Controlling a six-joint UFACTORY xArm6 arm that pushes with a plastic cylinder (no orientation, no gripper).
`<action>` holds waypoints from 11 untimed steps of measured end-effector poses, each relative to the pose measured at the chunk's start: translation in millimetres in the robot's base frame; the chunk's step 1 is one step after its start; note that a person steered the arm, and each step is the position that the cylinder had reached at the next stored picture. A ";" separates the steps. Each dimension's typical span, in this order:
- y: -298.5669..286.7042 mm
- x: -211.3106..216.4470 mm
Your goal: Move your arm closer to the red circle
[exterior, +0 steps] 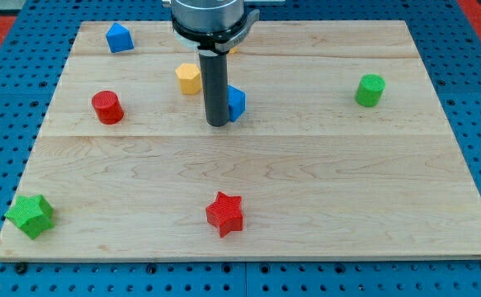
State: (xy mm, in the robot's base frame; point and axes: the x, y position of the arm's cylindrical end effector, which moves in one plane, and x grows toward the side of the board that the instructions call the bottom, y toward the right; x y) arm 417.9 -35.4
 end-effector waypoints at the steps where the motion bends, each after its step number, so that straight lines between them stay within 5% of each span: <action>1: 0.0 1.1; 8: 35.6 22.6; 9: -42.9 83.2; 11: -205.1 31.6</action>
